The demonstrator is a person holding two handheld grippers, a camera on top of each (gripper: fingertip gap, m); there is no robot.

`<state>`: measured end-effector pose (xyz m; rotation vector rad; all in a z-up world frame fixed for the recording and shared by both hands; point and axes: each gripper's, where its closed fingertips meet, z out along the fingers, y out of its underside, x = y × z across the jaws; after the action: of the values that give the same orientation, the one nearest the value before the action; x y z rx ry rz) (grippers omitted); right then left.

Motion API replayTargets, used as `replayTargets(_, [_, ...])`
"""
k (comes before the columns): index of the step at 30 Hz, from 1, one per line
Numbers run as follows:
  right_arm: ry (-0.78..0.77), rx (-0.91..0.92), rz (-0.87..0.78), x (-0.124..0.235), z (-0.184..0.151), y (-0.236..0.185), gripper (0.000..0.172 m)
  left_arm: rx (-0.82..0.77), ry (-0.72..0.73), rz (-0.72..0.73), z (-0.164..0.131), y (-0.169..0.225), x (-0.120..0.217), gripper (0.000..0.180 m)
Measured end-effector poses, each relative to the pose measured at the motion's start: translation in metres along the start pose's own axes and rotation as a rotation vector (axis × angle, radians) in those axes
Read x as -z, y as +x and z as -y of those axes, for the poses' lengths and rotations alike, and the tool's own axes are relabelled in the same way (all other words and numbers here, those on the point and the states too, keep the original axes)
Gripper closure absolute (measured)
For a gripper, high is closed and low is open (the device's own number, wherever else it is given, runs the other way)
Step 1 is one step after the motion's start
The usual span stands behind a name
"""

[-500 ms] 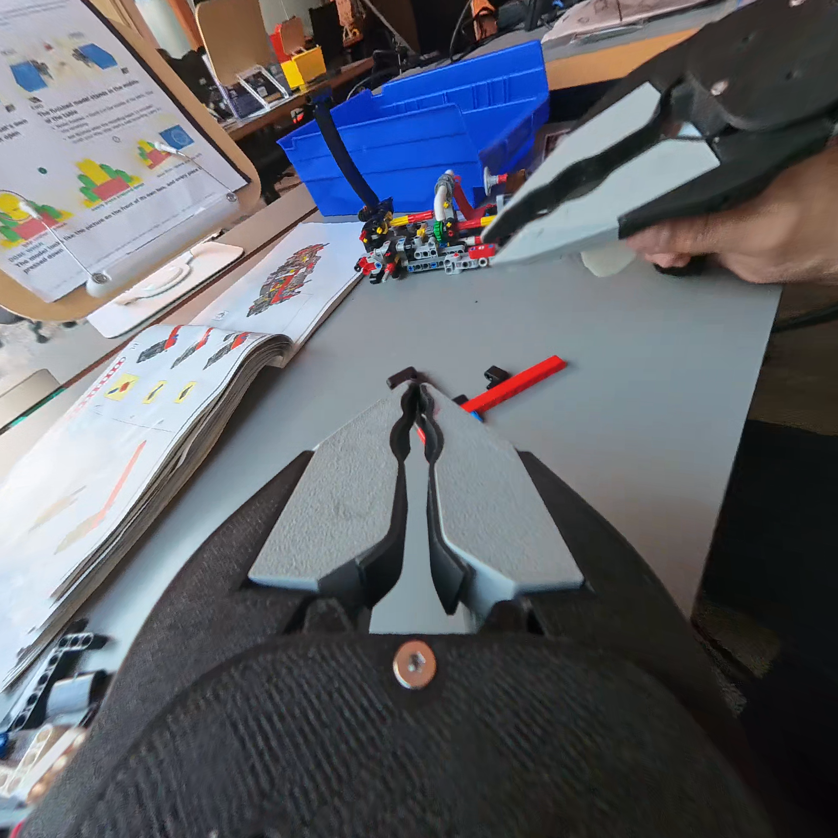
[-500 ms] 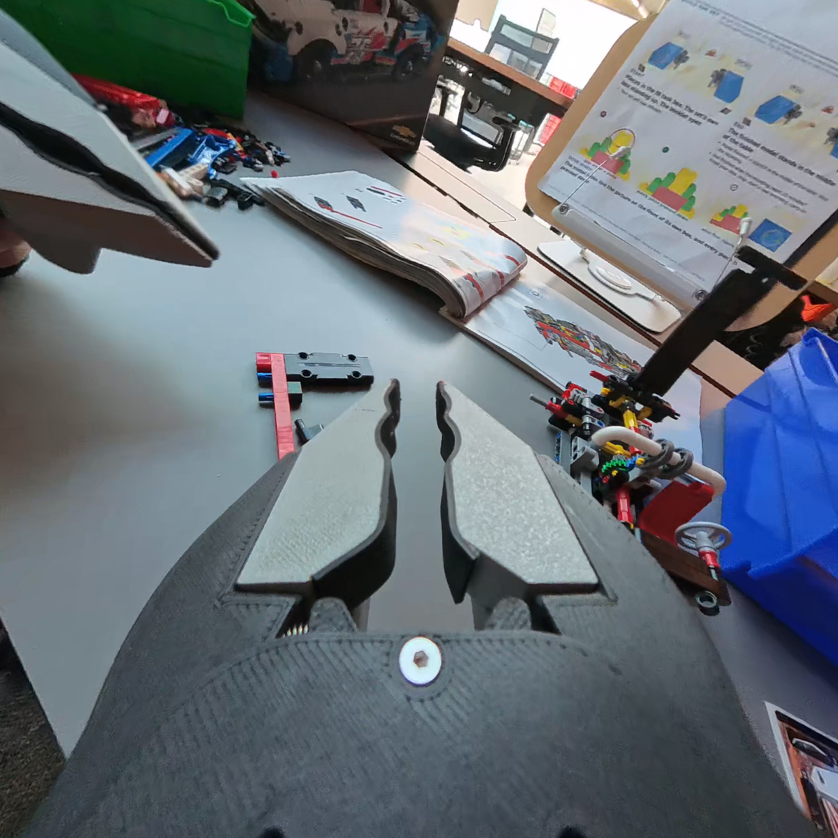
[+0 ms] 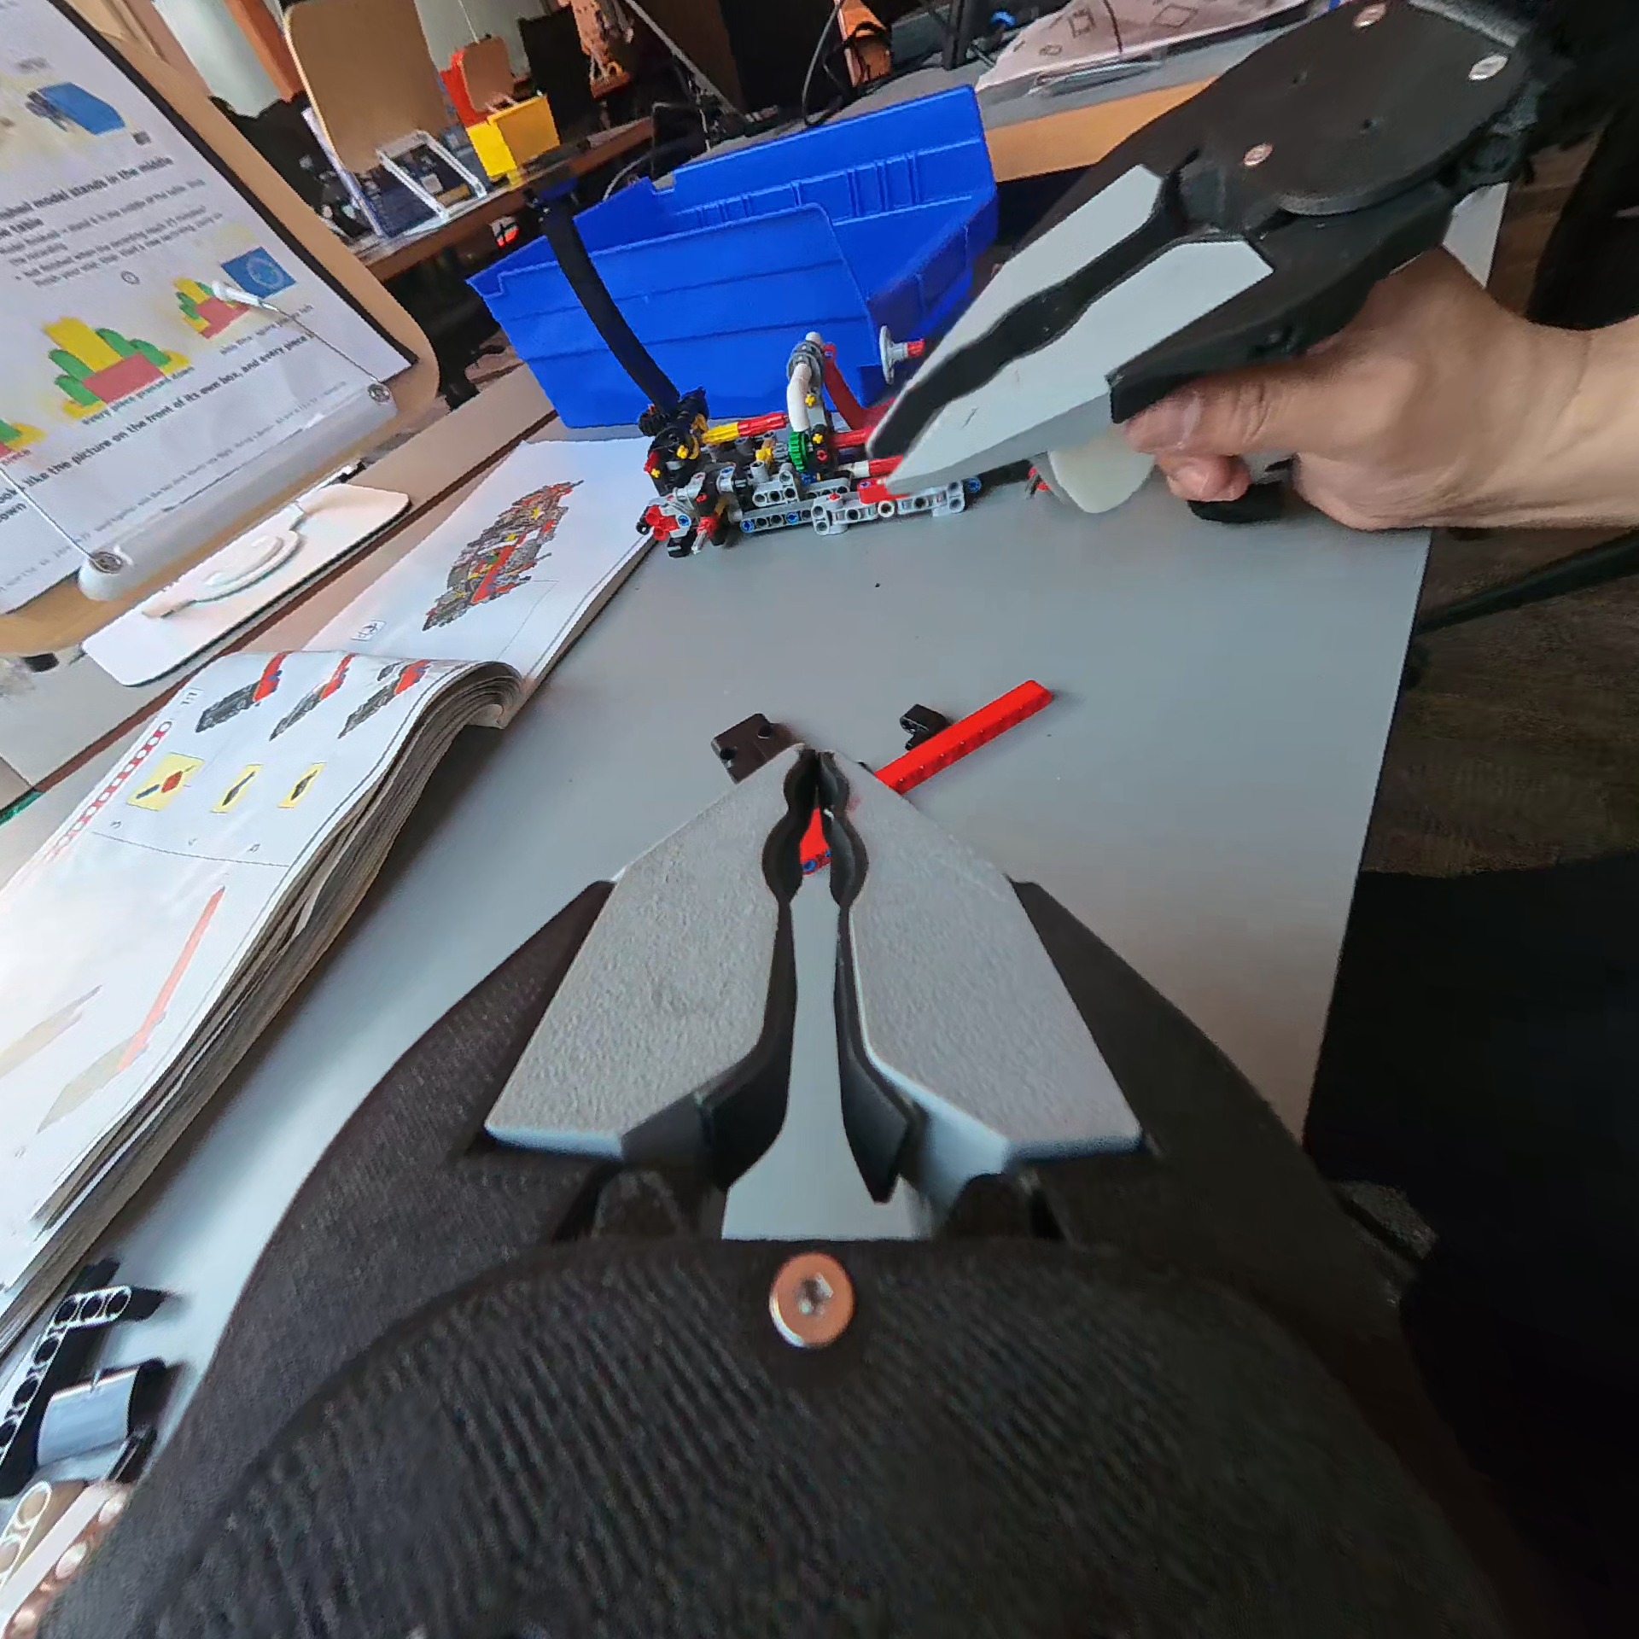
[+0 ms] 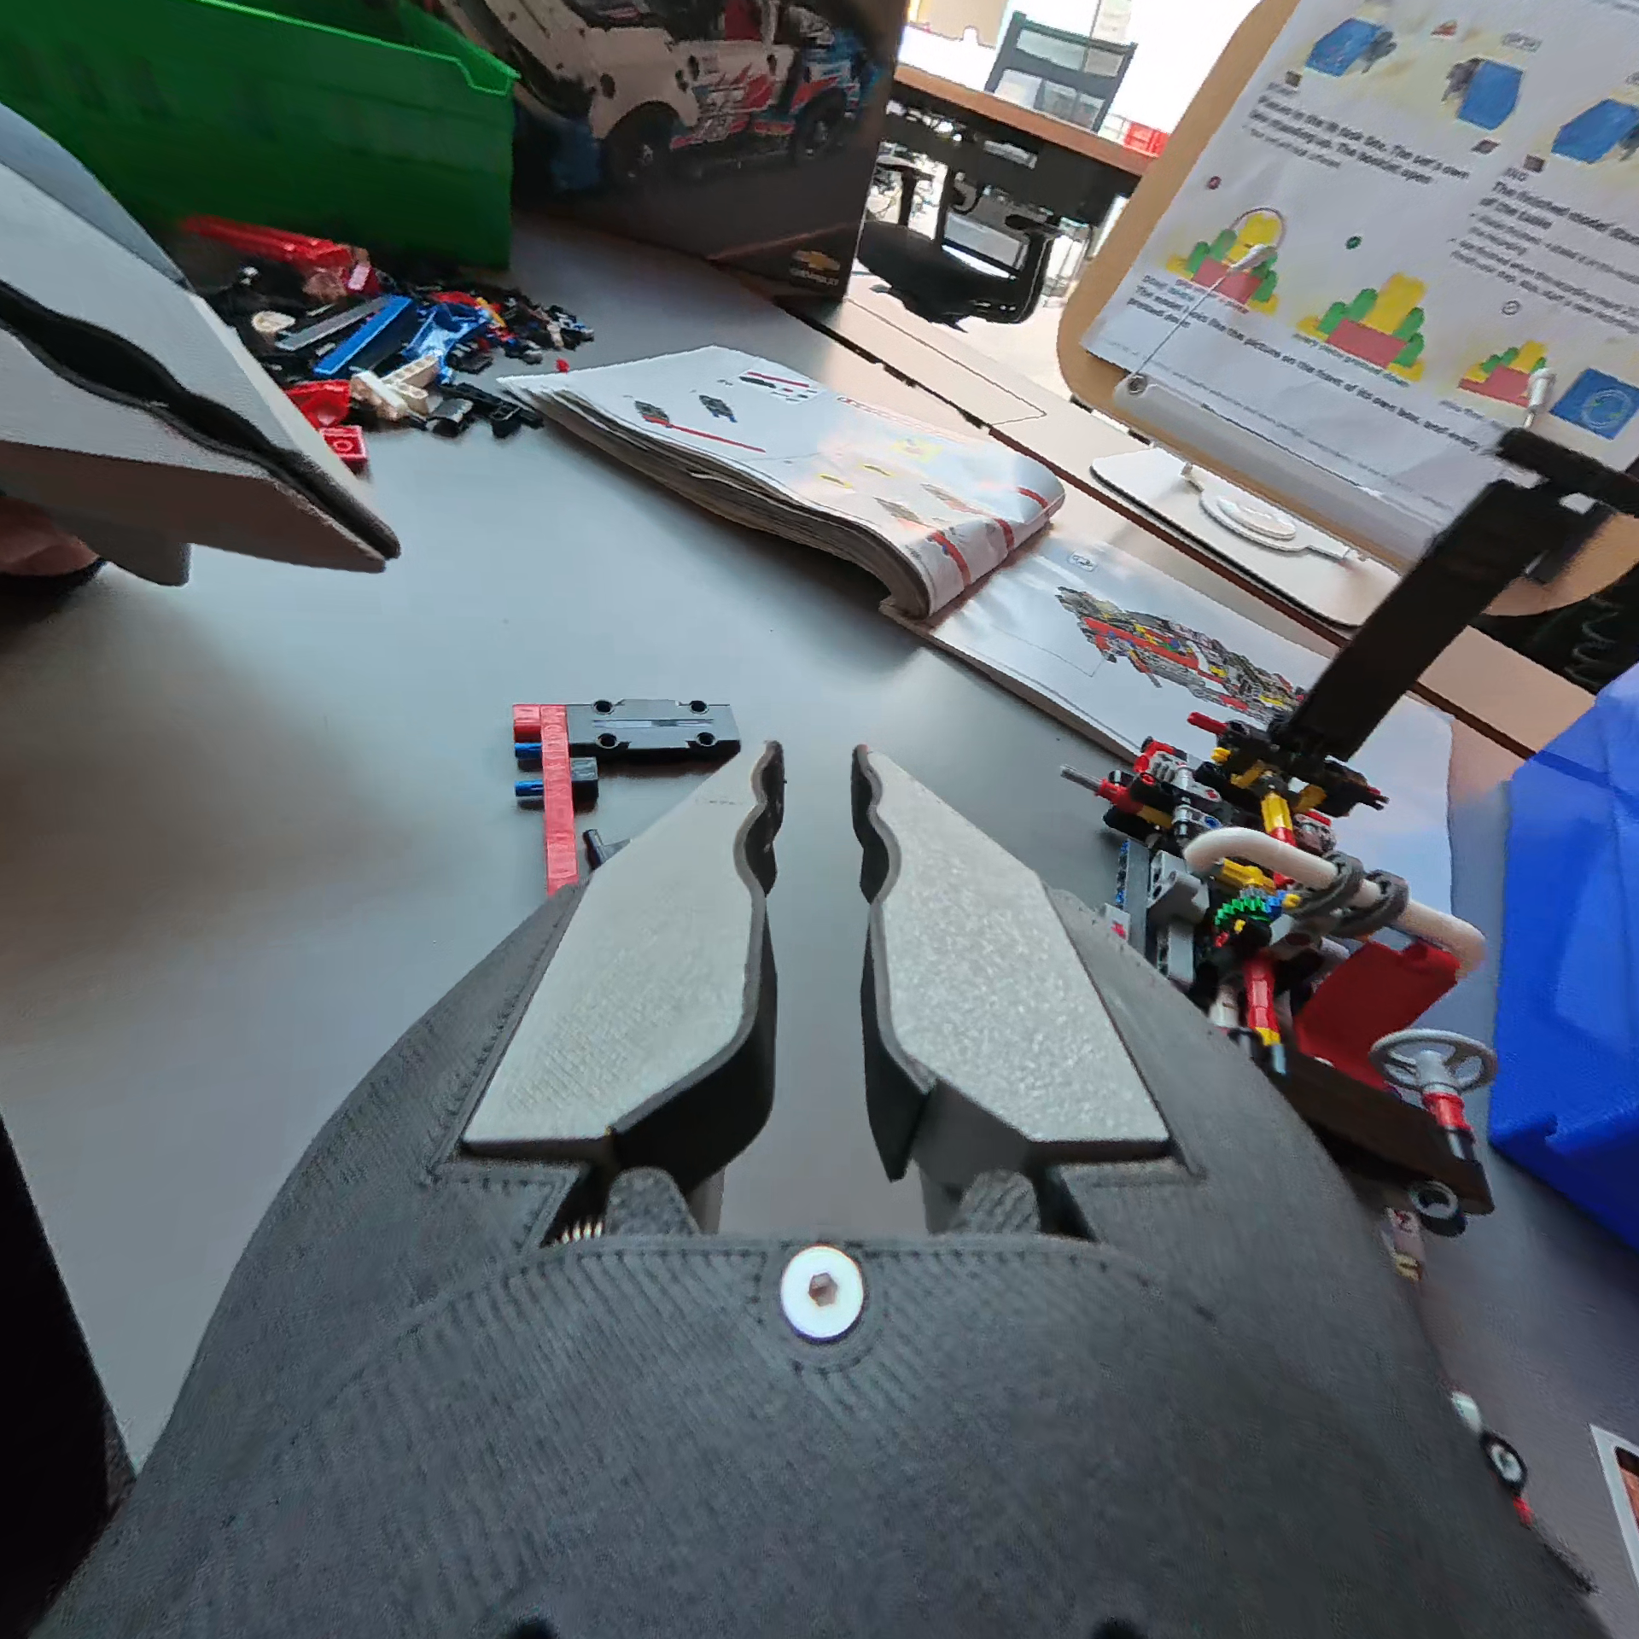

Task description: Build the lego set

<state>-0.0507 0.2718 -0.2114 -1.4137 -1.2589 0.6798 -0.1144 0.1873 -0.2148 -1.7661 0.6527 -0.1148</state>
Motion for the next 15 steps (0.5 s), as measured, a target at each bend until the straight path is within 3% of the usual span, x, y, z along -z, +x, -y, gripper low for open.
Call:
replayTargets(10, [-0.002,0.07,0.025,-0.007,0.002,-0.009,0.163,-0.082,0.003,0.001,0.003,0.0,-0.013,0.18])
replayTargets(15, [0.025,0.033,0.126,-0.007,0.006,-0.021,0.165,-0.116,-0.016,-0.022,0.001,0.007,-0.015,0.18])
